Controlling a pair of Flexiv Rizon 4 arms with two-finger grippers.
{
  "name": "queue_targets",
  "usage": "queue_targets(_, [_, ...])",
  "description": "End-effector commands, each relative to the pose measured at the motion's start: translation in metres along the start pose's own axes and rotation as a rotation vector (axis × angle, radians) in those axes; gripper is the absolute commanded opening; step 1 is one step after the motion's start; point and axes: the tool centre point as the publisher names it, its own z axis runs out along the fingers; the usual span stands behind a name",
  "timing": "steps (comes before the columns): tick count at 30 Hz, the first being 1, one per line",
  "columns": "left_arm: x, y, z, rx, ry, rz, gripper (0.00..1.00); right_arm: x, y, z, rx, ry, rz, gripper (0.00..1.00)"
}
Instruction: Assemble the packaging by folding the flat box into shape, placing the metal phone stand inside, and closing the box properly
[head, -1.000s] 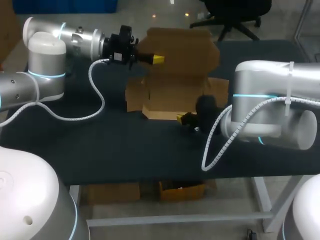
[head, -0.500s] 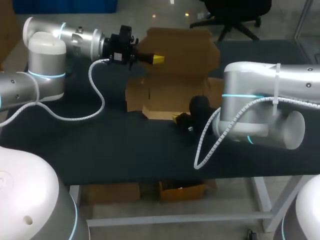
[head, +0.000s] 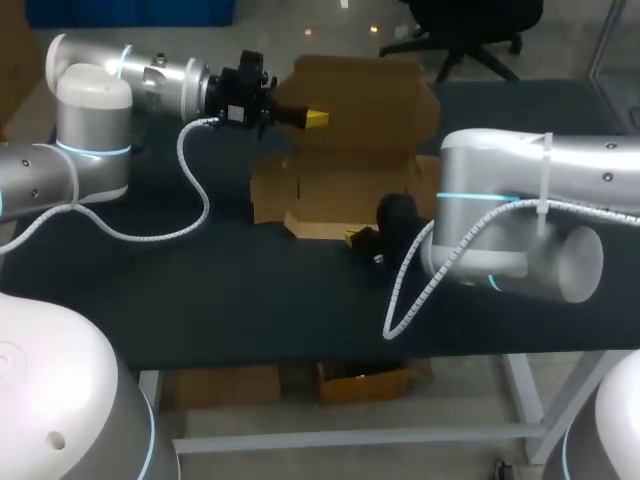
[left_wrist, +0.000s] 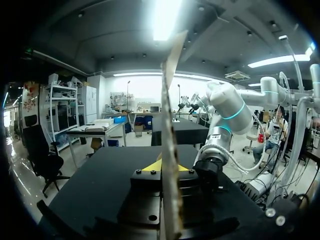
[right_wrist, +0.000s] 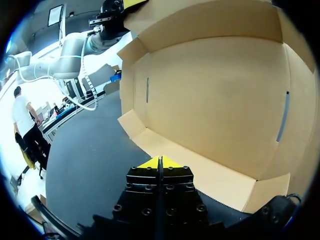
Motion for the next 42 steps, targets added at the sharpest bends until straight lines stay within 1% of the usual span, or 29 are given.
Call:
queue_targets(1, [0.001,0.000,0.000,-0.001,-0.001,0.000,0.00,0.001,-0.001,0.008,-0.006,-0.011,0.001,0.00])
queue_targets(20, [0.001,0.000,0.000,-0.001,-0.001,0.000,0.00,-0.009,-0.004,0.017,0.001,-0.015,0.019,0.00])
queue_targets(42, [0.001,0.000,0.000,-0.001,-0.001,0.000,0.00,-0.011,-0.007,0.018,0.001,-0.019,0.031,0.00])
